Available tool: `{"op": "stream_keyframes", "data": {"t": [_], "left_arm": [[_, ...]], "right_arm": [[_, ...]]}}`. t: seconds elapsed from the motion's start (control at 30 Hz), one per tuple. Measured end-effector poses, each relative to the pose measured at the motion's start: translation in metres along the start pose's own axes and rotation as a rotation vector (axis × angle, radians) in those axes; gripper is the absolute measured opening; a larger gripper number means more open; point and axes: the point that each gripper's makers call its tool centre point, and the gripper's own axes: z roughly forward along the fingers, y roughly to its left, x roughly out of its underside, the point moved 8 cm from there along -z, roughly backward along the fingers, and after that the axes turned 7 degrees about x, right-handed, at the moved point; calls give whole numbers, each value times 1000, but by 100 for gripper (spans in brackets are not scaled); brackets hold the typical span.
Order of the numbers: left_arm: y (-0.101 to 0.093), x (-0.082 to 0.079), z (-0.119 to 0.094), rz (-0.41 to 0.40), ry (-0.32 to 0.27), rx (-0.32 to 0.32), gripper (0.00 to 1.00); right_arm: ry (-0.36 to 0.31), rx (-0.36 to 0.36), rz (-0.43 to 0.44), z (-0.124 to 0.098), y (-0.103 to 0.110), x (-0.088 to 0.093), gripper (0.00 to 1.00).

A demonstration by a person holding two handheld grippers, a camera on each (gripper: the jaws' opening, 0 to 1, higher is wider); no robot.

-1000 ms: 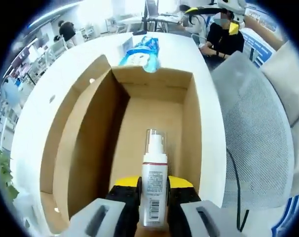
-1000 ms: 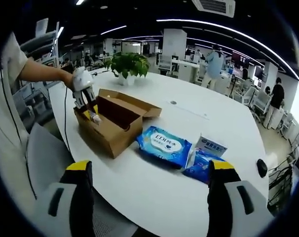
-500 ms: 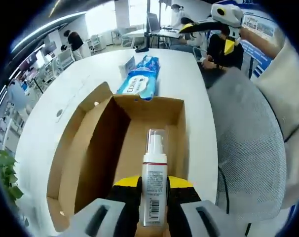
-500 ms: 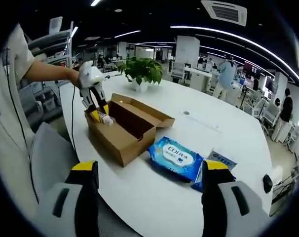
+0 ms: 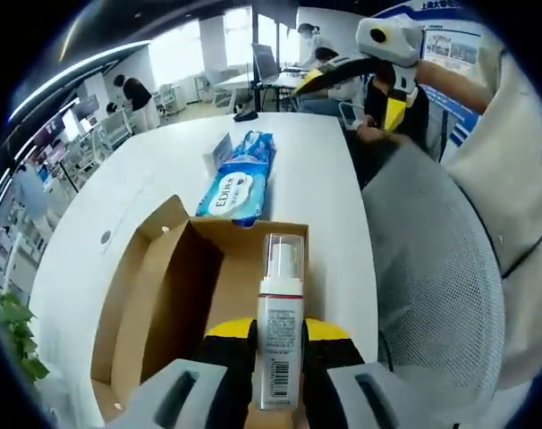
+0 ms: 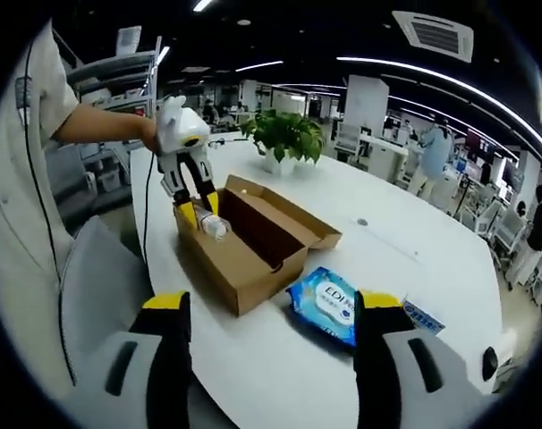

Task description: Operate the shoe box by opening the lid, removing the specified soft item, and placing it in the target area until the item is outside and the box remains undamaged.

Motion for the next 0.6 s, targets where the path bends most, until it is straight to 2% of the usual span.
{"op": "stream_keyframes", "data": {"t": [0.17,0.23,0.6], "left_arm": [[-3,-7,-2,11,-31,4,19],[-6,-13,-2,20,-47,8,19],[-16,-28,0,49,-92,46,18]], "right_arm": [[-12,-23,4,8,3,-4,66],[-29,-35,-20,11,4,-7,67],[-62,-103,-79,20,10,-21,59]]}}
